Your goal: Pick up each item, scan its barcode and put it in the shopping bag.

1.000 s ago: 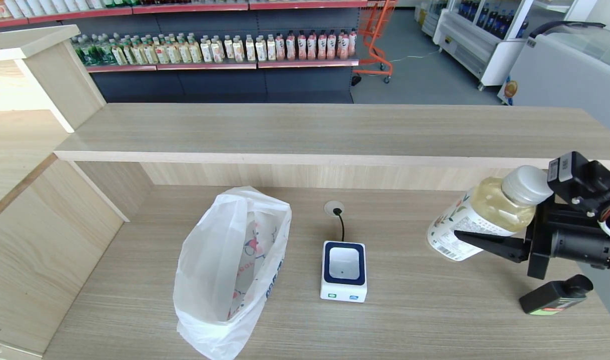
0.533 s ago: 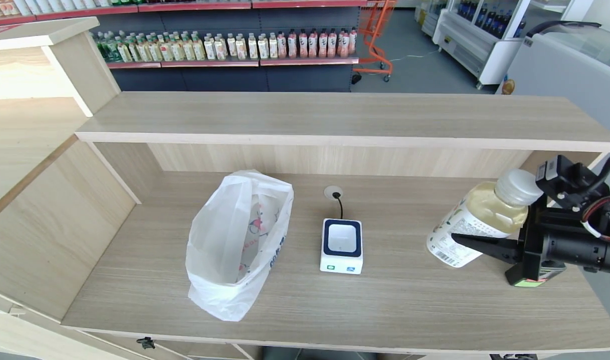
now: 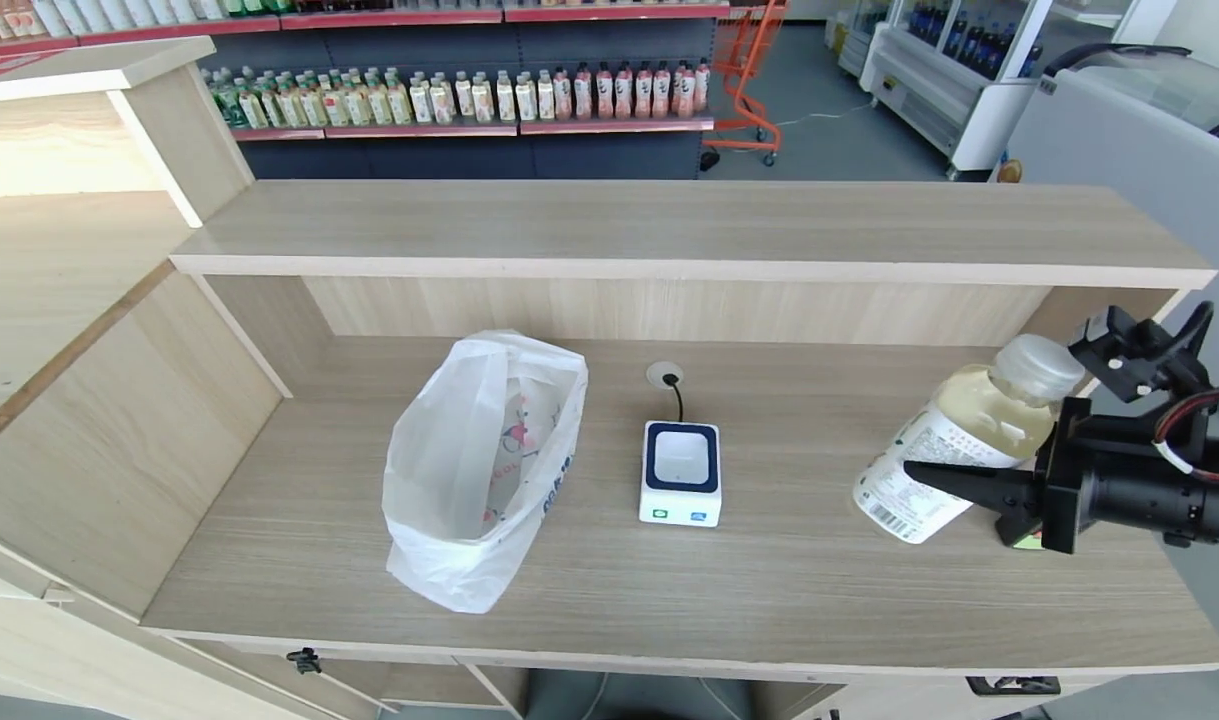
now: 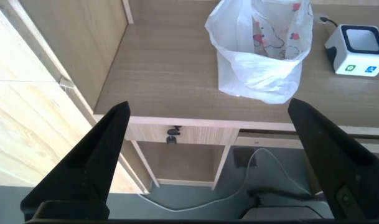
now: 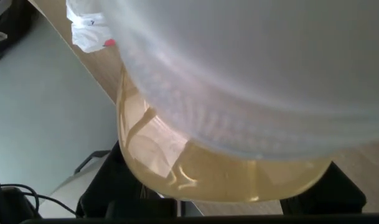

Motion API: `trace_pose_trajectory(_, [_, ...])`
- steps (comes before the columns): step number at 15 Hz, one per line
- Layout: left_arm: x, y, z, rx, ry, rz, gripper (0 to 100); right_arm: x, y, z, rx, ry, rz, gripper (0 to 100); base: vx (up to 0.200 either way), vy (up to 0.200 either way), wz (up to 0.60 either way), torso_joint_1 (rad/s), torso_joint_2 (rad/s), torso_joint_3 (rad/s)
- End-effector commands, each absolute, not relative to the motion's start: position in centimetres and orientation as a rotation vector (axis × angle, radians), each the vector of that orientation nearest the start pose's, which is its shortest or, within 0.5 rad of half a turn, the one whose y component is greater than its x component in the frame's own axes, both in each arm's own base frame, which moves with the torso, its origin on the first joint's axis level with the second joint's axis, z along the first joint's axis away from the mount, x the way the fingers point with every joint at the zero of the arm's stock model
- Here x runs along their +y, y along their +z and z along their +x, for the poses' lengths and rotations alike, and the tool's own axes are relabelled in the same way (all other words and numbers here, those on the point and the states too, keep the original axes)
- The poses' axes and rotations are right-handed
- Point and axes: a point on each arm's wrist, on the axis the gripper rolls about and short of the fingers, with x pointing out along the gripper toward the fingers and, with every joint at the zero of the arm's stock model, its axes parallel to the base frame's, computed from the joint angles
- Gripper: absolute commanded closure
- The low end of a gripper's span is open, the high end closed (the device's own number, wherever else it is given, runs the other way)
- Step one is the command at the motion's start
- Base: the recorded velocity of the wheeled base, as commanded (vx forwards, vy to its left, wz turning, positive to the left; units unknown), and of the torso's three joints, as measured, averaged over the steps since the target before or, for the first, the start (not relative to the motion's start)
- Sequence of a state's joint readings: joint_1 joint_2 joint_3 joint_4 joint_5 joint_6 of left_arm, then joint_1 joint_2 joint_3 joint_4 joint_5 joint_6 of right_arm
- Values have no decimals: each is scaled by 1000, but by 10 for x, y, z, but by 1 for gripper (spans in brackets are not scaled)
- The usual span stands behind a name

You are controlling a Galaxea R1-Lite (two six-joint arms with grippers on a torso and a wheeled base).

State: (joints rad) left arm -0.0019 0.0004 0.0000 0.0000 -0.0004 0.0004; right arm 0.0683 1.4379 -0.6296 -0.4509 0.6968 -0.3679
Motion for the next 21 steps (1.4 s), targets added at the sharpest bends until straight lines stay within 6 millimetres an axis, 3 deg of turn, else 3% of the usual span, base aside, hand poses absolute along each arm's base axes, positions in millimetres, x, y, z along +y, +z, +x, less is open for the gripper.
trace_pose_trajectory(1, [0,75,-23,0,-3,0,0,30,186,228,221,812,-226,100,0,200,0,2,-2,7])
trace_pose_trajectory(5, [0,75,-23,0,-2,0,0,31,181,234,245,811,-218,100,0,150,0,8,10,-1])
trace_pose_trajectory(8, [0,75,-23,0,-2,2,0,33,184,272,226,776,-252,100,0,0,0,0,0,0])
trace_pose_trajectory(11, [0,75,-23,0,-2,2,0,37,189,307,117,784,-451,100,0,0,0,0,0,0])
trace_pose_trajectory(13, [0,75,-23,0,-2,2,0,35,175,322,81,799,-606,100,0,0,0,0,0,0])
trace_pose_trajectory(21, [0,75,-23,0,-2,2,0,46,139,352,-64,973,-881,100,0,0,0,0,0,0])
